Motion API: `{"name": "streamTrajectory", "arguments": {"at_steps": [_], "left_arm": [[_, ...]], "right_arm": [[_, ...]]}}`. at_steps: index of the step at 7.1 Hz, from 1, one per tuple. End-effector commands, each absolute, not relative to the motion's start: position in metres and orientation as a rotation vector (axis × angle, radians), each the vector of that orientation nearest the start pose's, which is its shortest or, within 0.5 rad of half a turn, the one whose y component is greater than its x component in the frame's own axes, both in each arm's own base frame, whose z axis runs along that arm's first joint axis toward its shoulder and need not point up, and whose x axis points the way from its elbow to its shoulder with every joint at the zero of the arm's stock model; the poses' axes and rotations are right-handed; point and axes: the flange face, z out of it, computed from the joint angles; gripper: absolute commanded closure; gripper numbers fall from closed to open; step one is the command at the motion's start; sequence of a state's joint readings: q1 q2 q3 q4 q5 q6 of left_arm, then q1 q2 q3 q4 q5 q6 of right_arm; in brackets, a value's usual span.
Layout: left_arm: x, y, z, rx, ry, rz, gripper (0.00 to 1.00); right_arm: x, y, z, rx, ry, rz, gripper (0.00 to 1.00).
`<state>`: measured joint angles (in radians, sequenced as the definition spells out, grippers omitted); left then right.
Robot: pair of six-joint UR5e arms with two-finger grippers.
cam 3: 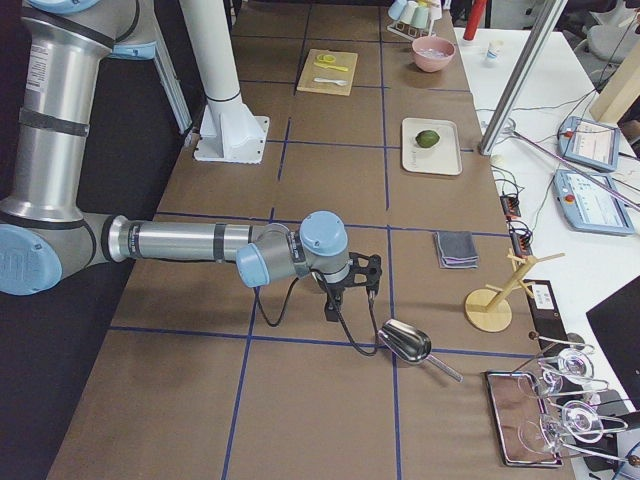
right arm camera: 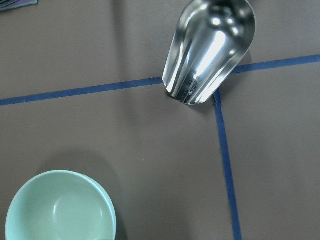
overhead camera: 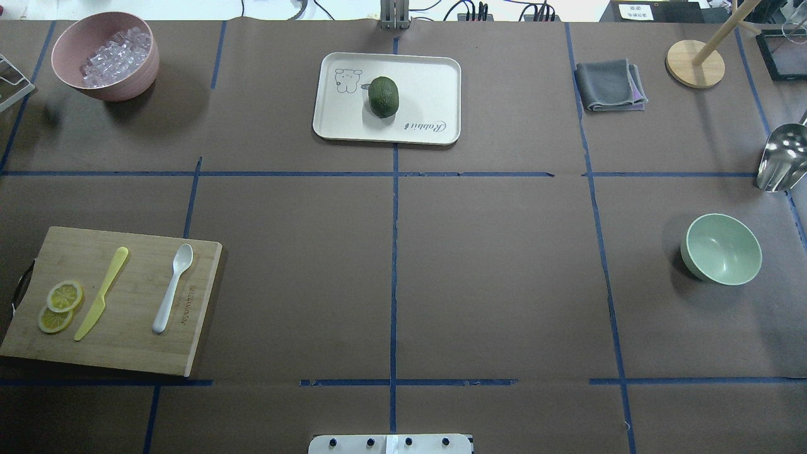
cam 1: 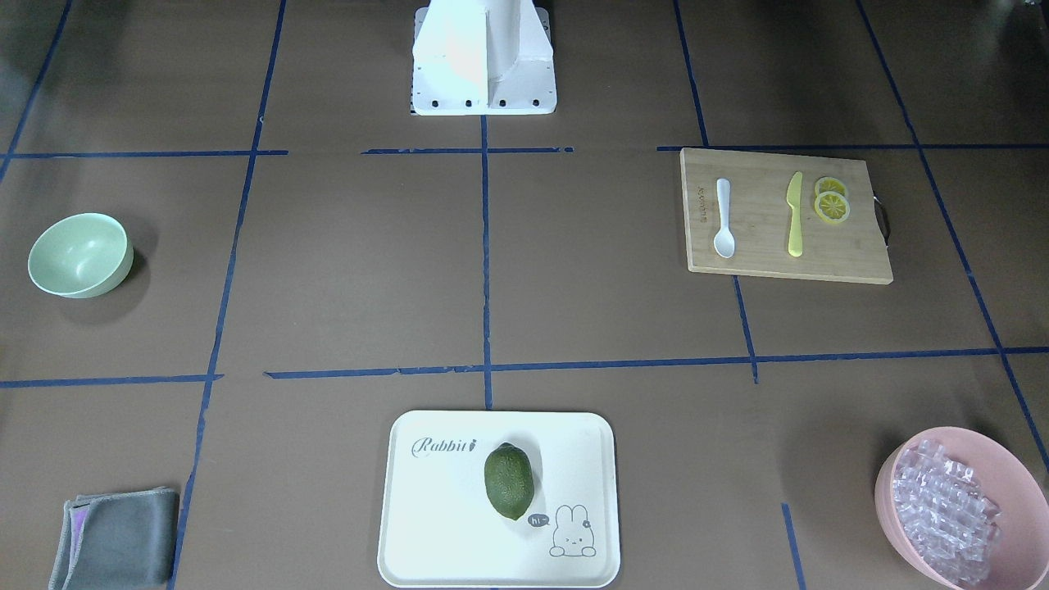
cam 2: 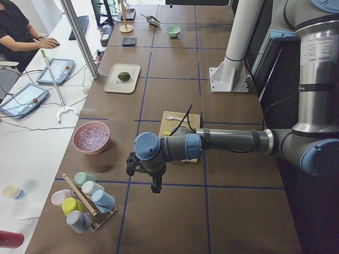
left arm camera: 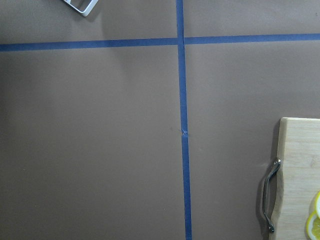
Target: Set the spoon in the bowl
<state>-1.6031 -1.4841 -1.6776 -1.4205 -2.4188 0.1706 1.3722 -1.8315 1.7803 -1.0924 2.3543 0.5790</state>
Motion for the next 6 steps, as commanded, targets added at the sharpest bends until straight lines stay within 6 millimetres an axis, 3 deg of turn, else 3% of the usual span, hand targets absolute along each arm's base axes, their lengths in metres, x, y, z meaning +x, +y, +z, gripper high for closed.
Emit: {"name": "streamTrajectory", "arguments": {"at_steps": [1,2,3,6], "left_arm": [[-0.074,-0.445,0.654,-0.03,0.853,0.075,0.0],[-0.074,-0.446,0.654,-0.029,0.853,0.074,0.0],[-0.074,-0.446,0.654,-0.029,0.853,0.074,0.0],[-0.075,-0.448,0.652,-0.024,0.853,0.077,0.0]], "right_arm": [[-0.072,-0.398,0.615,0.065,-0.875,0.207,0.01],[-0.09,-0.399,0.616,0.052,-0.862,0.181,0.01],[-0.106,-0.406,0.632,0.02,-0.854,0.166,0.01],[-0.145,-0.429,0.627,0.002,-0.863,0.133,0.01]]}}
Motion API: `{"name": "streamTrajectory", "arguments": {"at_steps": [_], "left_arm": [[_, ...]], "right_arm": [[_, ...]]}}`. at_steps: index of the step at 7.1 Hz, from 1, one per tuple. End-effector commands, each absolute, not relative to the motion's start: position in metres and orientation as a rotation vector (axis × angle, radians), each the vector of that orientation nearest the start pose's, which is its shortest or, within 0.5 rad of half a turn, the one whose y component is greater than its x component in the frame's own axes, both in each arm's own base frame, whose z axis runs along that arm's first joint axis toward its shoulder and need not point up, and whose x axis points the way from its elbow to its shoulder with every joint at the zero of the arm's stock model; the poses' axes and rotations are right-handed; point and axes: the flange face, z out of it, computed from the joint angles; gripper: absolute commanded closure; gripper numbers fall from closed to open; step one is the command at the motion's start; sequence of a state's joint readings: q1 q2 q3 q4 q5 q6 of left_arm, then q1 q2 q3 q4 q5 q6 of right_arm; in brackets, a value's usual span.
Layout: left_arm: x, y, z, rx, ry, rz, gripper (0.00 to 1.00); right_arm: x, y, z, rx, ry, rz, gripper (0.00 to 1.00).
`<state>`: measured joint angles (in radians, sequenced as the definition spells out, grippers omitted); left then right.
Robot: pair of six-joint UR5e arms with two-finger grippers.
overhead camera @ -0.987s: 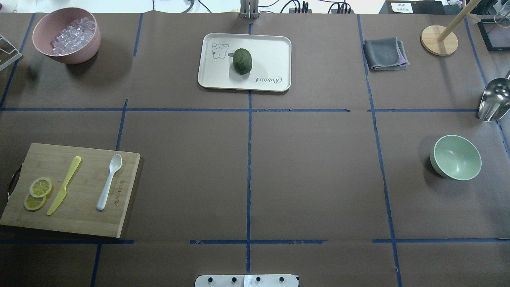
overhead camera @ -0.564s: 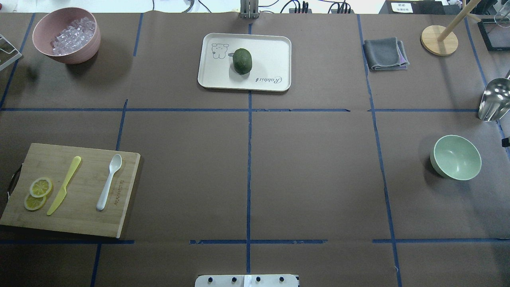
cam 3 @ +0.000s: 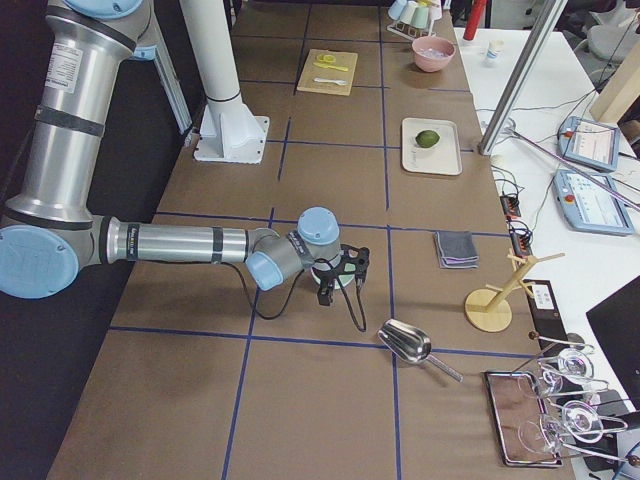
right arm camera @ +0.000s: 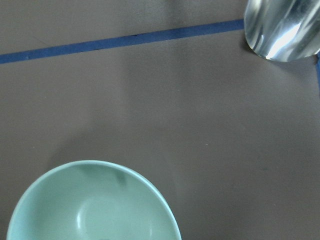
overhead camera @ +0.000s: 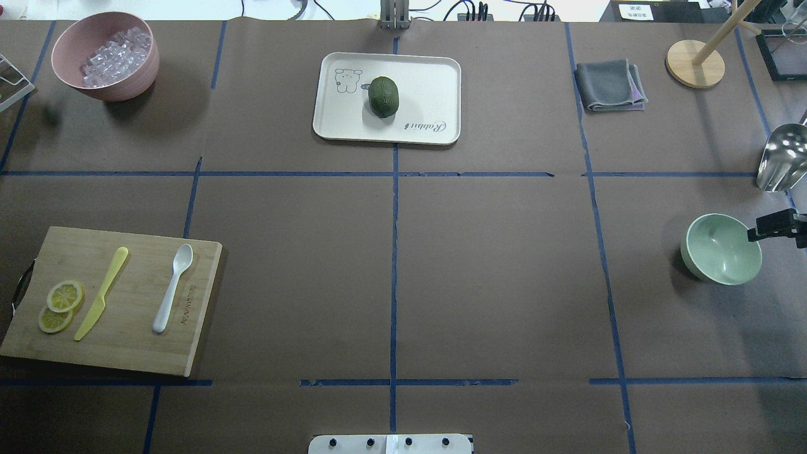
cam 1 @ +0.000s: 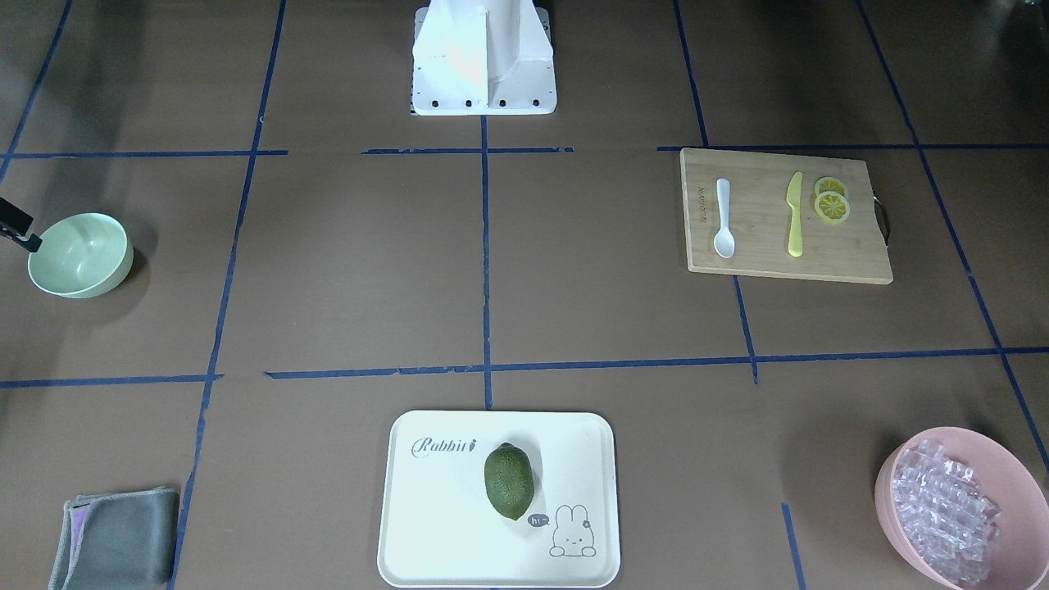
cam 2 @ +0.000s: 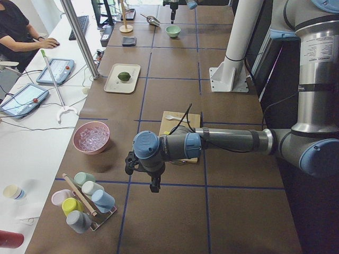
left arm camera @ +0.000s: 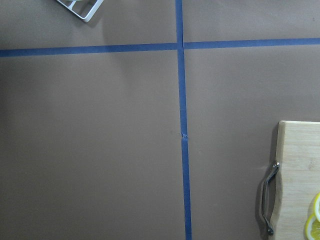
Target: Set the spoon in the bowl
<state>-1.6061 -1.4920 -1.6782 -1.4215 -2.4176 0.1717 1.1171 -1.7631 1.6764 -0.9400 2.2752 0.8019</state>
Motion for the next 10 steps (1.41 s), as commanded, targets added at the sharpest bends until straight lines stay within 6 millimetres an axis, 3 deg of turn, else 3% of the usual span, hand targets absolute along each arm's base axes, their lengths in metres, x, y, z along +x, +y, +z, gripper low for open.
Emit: {"name": "streamTrajectory", "arguments": {"at_steps": [1,2,3,4,7,9,10], "left_arm": [[-0.075,-0.447,0.652,-0.026,0.853,0.077,0.0],[-0.075,-0.449,0.651,-0.022,0.853,0.079,0.0],[-0.075,-0.45,0.65,-0.02,0.853,0.079,0.0],[-0.075,-0.45,0.649,-0.019,0.852,0.079,0.0],[-0.075,-0.45,0.647,-0.015,0.852,0.081,0.0],[-0.075,-0.45,0.645,-0.013,0.853,0.074,0.0],[-0.075,-0.451,0.643,-0.011,0.853,0.074,0.0]], "right_arm": [[-0.156,-0.429,0.635,-0.013,-0.847,0.125,0.01],[-0.161,-0.428,0.643,-0.022,-0.832,0.124,0.01],[-0.16,-0.429,0.64,-0.014,-0.838,0.12,0.12],[-0.158,-0.426,0.642,0.003,-0.849,0.111,0.38],[-0.156,-0.421,0.644,0.015,-0.867,0.097,1.0],[-0.157,-0.422,0.633,0.026,-0.886,0.082,1.0],[-0.148,-0.422,0.609,0.023,-0.955,0.071,1.0]]}}
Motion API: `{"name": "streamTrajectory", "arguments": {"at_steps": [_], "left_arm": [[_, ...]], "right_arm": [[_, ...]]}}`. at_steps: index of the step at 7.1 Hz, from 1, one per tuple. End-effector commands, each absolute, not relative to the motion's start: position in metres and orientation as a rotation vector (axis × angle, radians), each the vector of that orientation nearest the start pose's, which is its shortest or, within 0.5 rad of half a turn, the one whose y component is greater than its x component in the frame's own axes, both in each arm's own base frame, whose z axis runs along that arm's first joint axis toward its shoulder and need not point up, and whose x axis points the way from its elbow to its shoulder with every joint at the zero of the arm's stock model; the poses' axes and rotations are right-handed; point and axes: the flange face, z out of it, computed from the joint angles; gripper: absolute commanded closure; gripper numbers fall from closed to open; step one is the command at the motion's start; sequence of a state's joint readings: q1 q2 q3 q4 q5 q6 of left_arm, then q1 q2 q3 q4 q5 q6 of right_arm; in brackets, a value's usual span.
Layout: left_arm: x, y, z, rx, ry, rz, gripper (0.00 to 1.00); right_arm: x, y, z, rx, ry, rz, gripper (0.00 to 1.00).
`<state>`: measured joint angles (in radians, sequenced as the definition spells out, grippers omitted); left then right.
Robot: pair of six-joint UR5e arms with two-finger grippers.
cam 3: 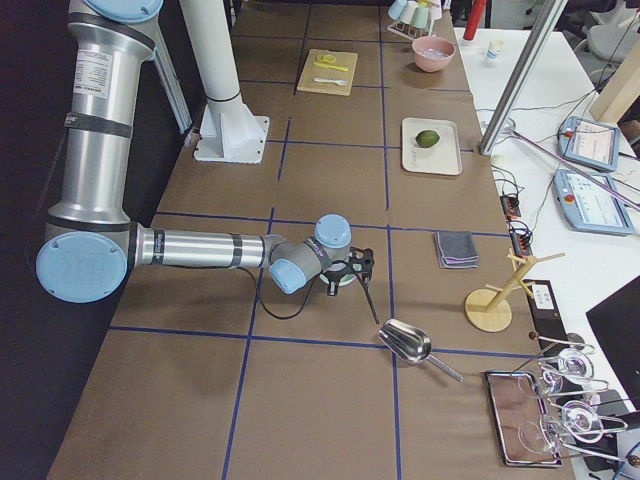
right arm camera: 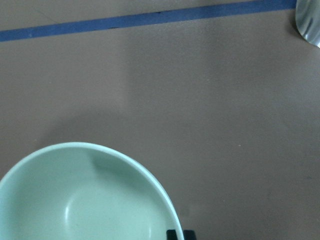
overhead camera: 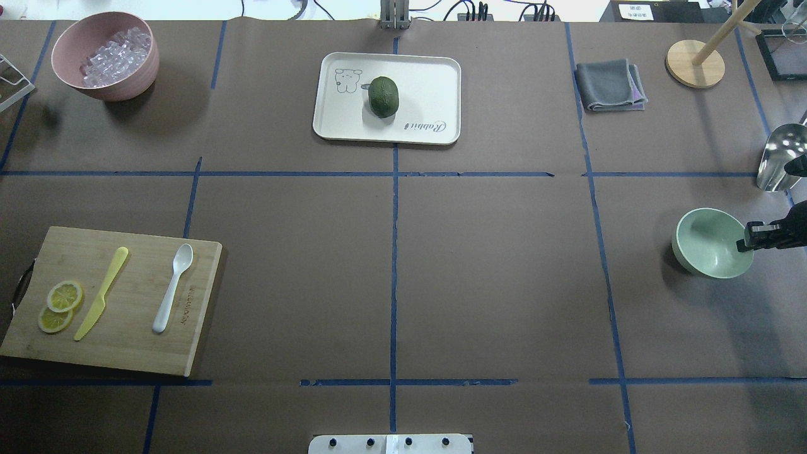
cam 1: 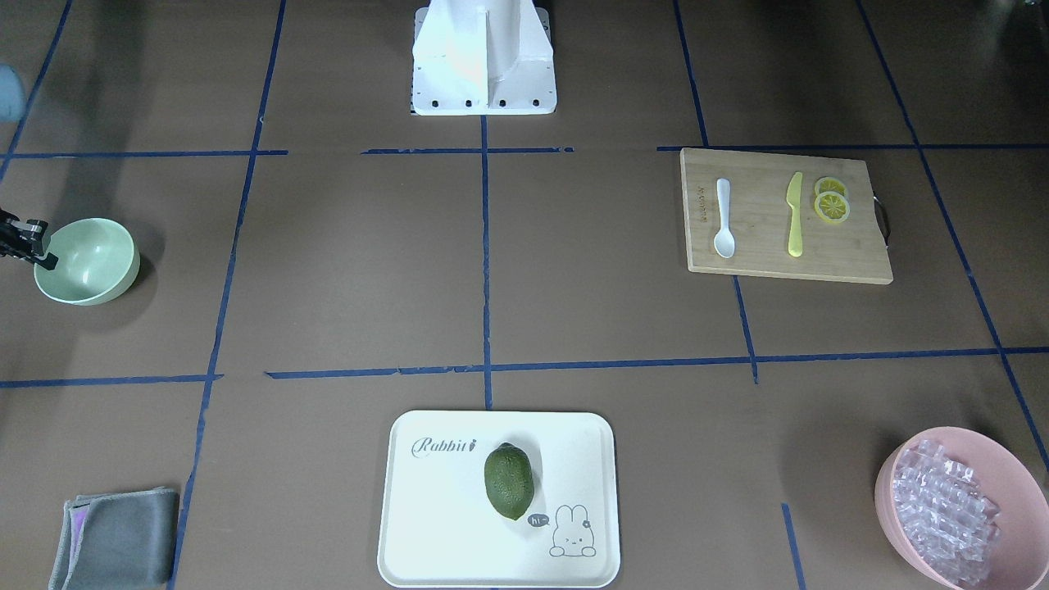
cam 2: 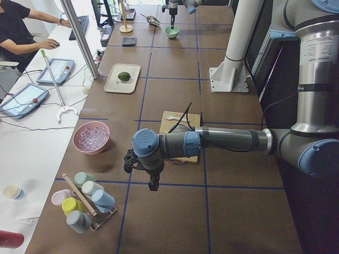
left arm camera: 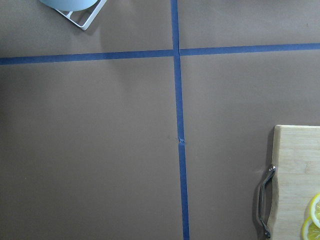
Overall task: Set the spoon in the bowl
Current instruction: 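Grasp the pale green bowl rim with the right gripper and drag it centerward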
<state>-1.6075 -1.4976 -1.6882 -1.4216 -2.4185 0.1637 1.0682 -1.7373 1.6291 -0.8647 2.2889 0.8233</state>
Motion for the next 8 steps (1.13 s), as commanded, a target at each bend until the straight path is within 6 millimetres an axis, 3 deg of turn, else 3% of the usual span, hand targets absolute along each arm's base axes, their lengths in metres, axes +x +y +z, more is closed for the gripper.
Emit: {"name": "streamTrajectory", "arguments": {"at_steps": [1,3,4,5,6,7,8], "left_arm": [[-0.076,-0.451,0.641,-0.006,0.853,0.074,0.0],[-0.077,-0.446,0.636,0.003,0.852,0.074,0.0],[-0.078,-0.446,0.632,0.011,0.851,0.076,0.0],[-0.078,-0.446,0.628,0.018,0.851,0.077,0.0],[-0.078,-0.446,0.627,0.02,0.85,0.077,0.0],[-0.078,-0.446,0.627,0.02,0.85,0.077,0.0],[-0.077,-0.446,0.627,0.018,0.852,0.078,0.0]], "right_arm": [[-0.124,-0.428,0.578,0.057,-1.02,0.089,1.0],[-0.108,-0.437,0.504,0.07,-1.035,0.126,1.0],[-0.11,-0.456,0.425,0.024,-1.005,0.168,1.0],[-0.117,-0.472,0.369,0.006,-0.974,0.185,1.0],[-0.157,-0.462,0.357,-0.037,-0.983,0.146,1.0],[-0.226,-0.456,0.316,-0.05,-0.982,0.169,1.0],[-0.309,-0.439,0.252,-0.049,-1.001,0.228,1.0]]}}
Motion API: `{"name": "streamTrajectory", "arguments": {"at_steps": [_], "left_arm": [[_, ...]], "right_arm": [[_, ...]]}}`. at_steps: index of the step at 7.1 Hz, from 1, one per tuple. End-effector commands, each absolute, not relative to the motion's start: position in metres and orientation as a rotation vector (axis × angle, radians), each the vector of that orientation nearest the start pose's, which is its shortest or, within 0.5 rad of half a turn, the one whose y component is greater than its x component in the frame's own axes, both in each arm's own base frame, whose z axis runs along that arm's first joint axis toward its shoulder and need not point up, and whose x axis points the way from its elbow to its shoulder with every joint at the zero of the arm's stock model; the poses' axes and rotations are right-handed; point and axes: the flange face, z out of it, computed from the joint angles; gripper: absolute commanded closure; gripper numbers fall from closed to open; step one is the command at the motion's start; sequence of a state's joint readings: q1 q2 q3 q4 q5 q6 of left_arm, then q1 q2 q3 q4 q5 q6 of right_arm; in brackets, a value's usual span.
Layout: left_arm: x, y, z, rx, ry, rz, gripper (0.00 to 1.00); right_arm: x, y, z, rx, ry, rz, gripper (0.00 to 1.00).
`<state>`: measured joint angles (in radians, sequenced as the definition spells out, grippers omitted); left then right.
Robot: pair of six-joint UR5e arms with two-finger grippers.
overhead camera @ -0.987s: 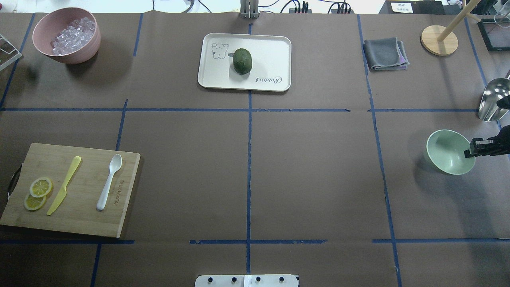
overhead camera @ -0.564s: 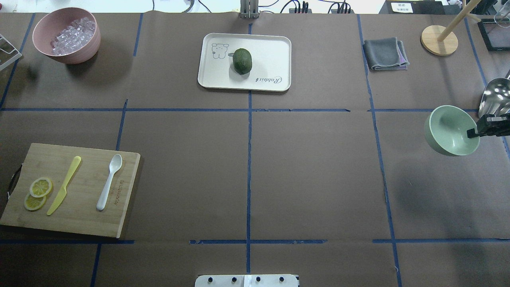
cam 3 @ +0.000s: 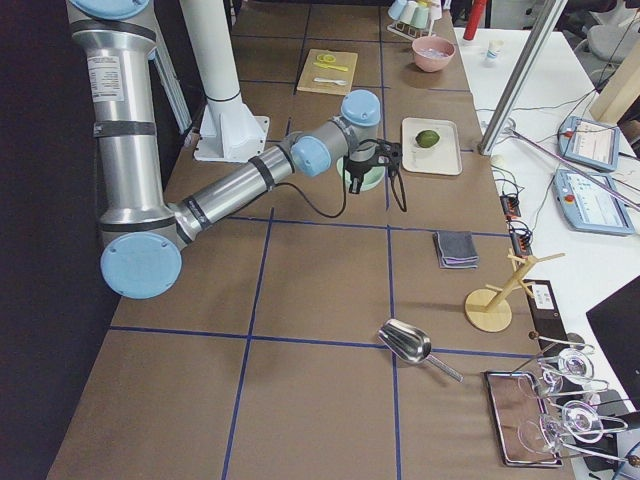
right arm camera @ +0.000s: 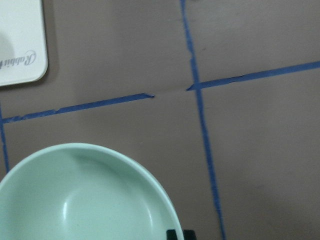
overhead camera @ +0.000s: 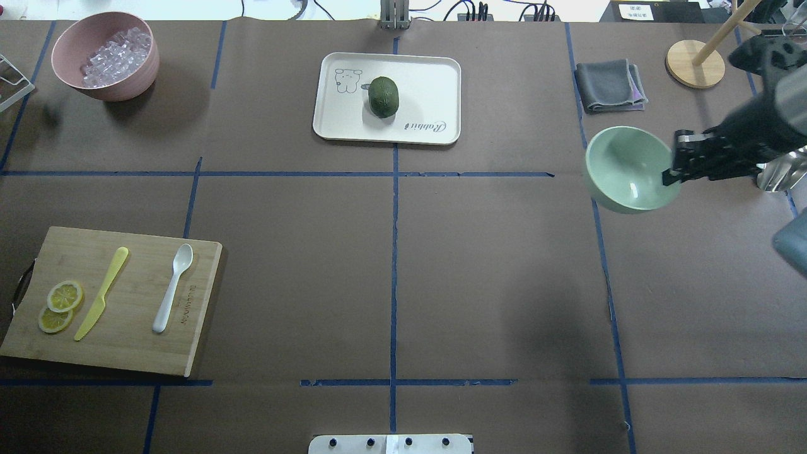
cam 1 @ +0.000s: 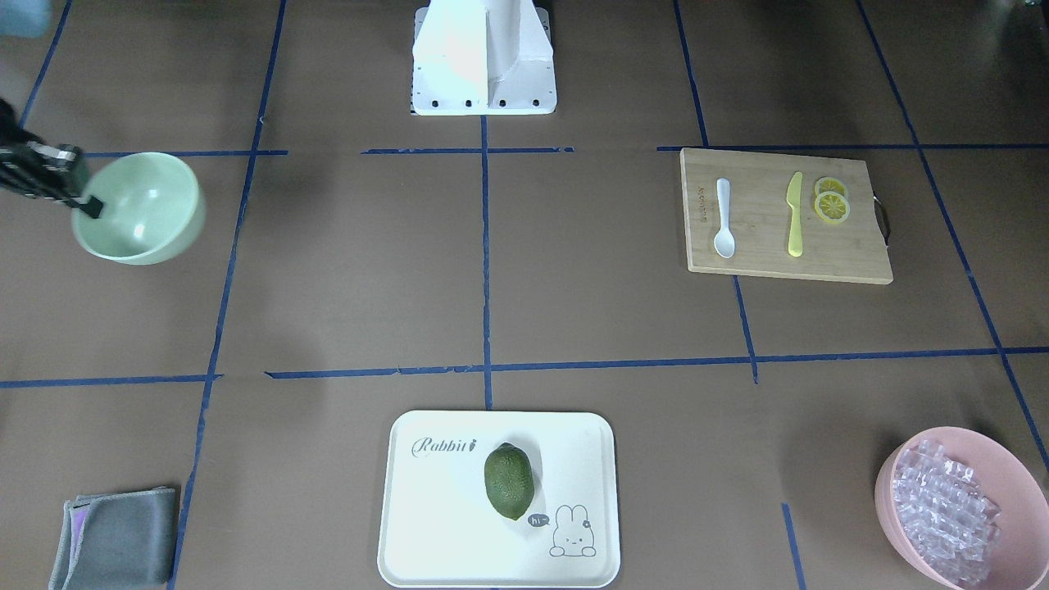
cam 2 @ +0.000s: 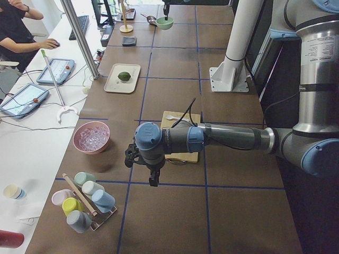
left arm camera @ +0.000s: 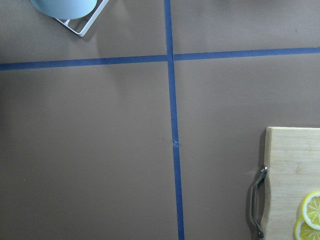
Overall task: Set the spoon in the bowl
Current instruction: 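Grasp the pale green bowl rim with the right gripper and drag it centerward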
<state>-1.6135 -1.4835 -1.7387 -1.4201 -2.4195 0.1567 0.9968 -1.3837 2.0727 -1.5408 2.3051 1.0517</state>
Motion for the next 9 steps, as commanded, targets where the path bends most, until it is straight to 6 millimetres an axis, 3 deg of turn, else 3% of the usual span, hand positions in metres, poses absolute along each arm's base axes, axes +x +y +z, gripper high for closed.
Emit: {"name": "streamTrajectory", "arguments": {"at_steps": [1,2,3,4,7,9], "left_arm": [[-0.077,-0.446,0.627,0.016,0.851,0.076,0.0],[-0.078,-0.446,0.627,0.016,0.851,0.075,0.0],[-0.077,-0.445,0.628,0.014,0.851,0.075,0.0],[-0.078,-0.445,0.627,0.016,0.851,0.075,0.0],[-0.077,-0.444,0.63,0.012,0.853,0.075,0.0],[-0.077,-0.445,0.634,0.005,0.853,0.072,0.0]], "right_arm": [[-0.391,-0.416,0.227,-0.044,-0.977,0.272,1.0],[-0.444,-0.402,0.212,0.0,-0.965,0.275,1.0],[-0.491,-0.405,0.207,0.003,-0.97,0.307,1.0],[-0.519,-0.407,0.218,0.013,-0.997,0.318,1.0],[-0.565,-0.41,0.225,0.004,-0.97,0.35,0.99],[-0.565,-0.41,0.225,0.005,-0.968,0.351,0.97]]}}
